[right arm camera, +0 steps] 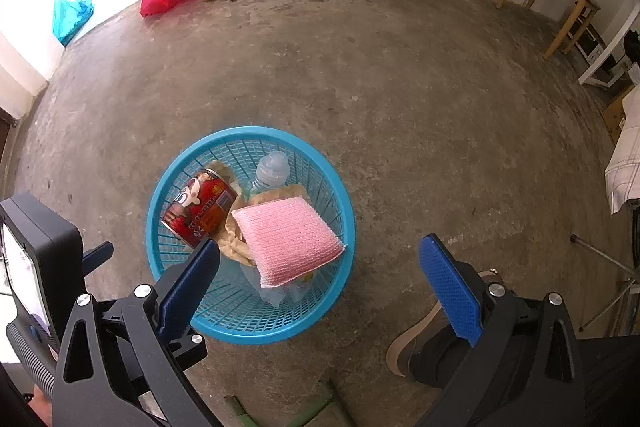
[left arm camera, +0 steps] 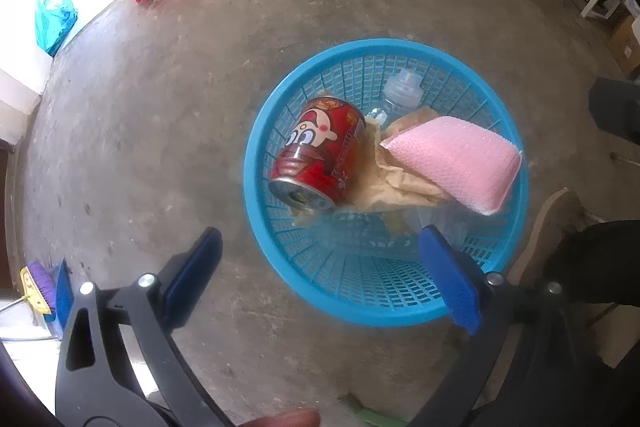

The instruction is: Collect trash

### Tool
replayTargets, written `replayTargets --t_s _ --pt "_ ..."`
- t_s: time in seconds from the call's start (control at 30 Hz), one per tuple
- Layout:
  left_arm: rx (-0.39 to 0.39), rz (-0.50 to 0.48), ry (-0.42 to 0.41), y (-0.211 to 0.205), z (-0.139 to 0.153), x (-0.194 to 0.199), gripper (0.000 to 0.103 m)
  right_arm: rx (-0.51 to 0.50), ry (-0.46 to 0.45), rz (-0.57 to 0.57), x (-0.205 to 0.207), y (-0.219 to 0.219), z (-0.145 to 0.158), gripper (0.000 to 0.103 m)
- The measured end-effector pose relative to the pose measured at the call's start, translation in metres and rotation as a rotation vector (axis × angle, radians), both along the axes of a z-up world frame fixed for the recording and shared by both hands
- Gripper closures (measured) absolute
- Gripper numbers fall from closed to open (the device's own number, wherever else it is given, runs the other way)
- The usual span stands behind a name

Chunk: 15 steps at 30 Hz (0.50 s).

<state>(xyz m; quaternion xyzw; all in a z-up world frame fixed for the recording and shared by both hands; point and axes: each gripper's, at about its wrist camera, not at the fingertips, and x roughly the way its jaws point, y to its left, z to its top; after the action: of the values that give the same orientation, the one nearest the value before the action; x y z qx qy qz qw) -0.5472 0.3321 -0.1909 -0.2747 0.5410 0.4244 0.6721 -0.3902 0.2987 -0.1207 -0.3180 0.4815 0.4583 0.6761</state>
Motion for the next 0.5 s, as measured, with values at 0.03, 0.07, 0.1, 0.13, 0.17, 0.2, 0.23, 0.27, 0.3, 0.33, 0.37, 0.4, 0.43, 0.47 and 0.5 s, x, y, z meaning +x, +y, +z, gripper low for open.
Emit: replayTargets --t_s 0.03,0.07,0.1,0.13,0.17,0.2,0.23,0.27,0.3,0.33,0.37,0.4,0.43,0.47,0.5 --pt "0.001 -0.002 0.001 -0.0005 0.0002 0.0003 0.008 0.000 0.000 0.001 -0.0004 0.0000 -0.0001 0.006" --pt "0.001 -0.004 -0.001 -0.0010 -0.0005 0.0006 0.008 0.000 0.000 0.003 0.0001 0.0001 0.0000 0.006" --pt "0.004 -0.002 0.002 -0.0011 -0.0005 0.0003 0.008 0.000 -0.001 0.003 0.0002 0.0006 -0.0001 0.006" --pt "0.005 0.000 0.004 -0.0006 -0.0012 0.0005 0.008 -0.001 -0.002 0.006 -0.0002 0.0009 0.0001 0.006" --pt "0.001 0.001 0.001 -0.0001 -0.0018 0.0003 0.008 -0.002 -0.002 0.007 -0.0006 0.0009 0.0001 0.006" --pt "-0.003 0.002 0.000 0.0005 -0.0022 0.0004 0.008 -0.003 -0.003 0.008 -0.0008 0.0006 0.0003 0.006" --pt "-0.002 0.001 0.002 0.0005 -0.0025 0.0008 0.008 -0.002 -0.003 0.006 -0.0004 0.0004 0.0004 0.006" --pt "-0.003 -0.003 0.002 0.0001 -0.0028 0.0010 0.008 -0.002 -0.003 0.006 -0.0005 0.0002 0.0007 0.006" --pt "-0.005 -0.004 0.002 0.0002 -0.0034 0.0008 0.008 -0.002 -0.003 0.005 -0.0003 -0.0001 0.0006 0.006" --pt "-0.008 -0.004 0.002 0.0002 -0.0042 0.0008 0.008 -0.003 -0.003 0.006 -0.0006 -0.0005 0.0006 0.006" --pt "-0.012 -0.003 0.001 0.0004 -0.0047 0.0008 0.008 -0.002 -0.003 0.007 -0.0006 -0.0007 0.0007 0.006" --pt "-0.016 -0.001 0.000 0.0009 -0.0050 0.0005 0.008 -0.002 -0.003 0.007 -0.0006 -0.0007 0.0008 0.006" --pt "-0.018 0.000 -0.001 0.0011 -0.0053 0.0005 0.008 -0.002 -0.003 0.007 -0.0005 -0.0007 0.0007 0.006" --pt "-0.022 -0.002 -0.004 0.0011 -0.0056 0.0007 0.008 -0.002 -0.003 0.007 -0.0005 -0.0006 0.0007 0.006" --pt "-0.027 -0.007 -0.008 0.0008 -0.0059 0.0011 0.008 -0.003 -0.003 0.007 -0.0003 -0.0007 0.0007 0.006"
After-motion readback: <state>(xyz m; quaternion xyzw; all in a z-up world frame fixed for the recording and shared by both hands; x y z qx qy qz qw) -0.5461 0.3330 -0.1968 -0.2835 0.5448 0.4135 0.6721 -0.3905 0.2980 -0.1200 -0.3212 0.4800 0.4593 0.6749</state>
